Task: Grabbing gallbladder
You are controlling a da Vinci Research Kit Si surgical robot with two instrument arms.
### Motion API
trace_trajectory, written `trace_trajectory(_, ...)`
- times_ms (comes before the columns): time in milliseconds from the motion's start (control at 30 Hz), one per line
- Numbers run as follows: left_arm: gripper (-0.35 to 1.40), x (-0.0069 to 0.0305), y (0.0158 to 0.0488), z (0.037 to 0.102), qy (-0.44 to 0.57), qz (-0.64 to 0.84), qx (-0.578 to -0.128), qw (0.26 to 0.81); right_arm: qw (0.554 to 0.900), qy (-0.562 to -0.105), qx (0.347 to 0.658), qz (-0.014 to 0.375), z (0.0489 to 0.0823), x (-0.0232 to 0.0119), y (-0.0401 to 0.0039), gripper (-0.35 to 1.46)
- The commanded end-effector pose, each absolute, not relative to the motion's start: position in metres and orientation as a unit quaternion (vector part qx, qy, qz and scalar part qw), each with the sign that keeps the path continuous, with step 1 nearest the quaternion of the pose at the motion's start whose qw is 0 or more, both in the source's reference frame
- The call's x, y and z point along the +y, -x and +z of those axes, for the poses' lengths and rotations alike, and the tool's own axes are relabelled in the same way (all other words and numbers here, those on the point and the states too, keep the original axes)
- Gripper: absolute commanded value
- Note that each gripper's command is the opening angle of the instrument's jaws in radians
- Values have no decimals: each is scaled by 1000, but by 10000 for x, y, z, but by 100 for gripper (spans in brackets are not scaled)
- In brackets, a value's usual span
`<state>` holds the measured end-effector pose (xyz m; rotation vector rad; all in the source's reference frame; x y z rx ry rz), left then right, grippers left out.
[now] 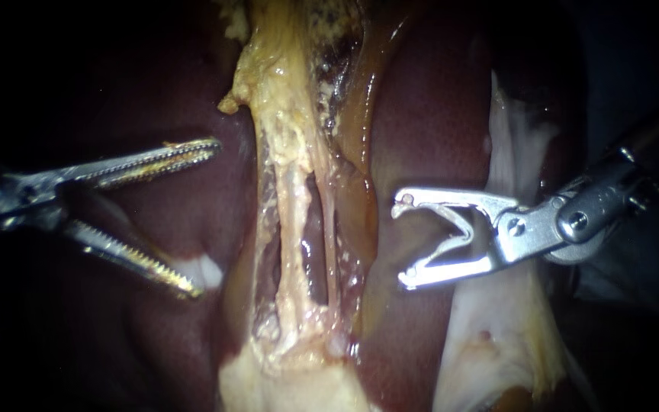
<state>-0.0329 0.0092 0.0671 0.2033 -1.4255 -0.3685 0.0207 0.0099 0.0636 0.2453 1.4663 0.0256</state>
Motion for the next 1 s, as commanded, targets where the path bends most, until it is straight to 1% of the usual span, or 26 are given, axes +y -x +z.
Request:
trace_trajectory(33, 118, 92, 328, 670, -93, -167, -649, 736, 736, -112, 667, 12, 635, 99, -207, 59)
trace_trajectory(133, 118, 93, 328, 670, -96, -173, -648, 735, 736, -112, 667, 12, 635, 99, -207, 59)
trace_trajectory(233, 113, 102, 328, 665, -89, -203, -638, 738, 736, -112, 667, 12, 635, 99, -207, 59)
trace_trajectory(333, 101, 118, 329, 661, -94, -247, -630, 730, 736, -112, 667, 12, 635, 99, -207, 59)
trace_trajectory(433, 94, 132, 334, 664, -92, -284, -626, 721, 736, -112, 667, 12, 635, 99, -207, 59)
trace_trajectory(700, 88, 167, 350, 696, -92, -365, -610, 697, 736, -112, 667, 12, 635, 99, -207, 59)
trace_trajectory(900, 83, 179, 355, 715, -107, -395, -604, 684, 736, -111, 667, 12, 635, 99, -208, 59)
trace_trajectory(1000, 76, 183, 358, 721, -114, -404, -602, 679, 736, -111, 667, 12, 635, 99, -208, 59)
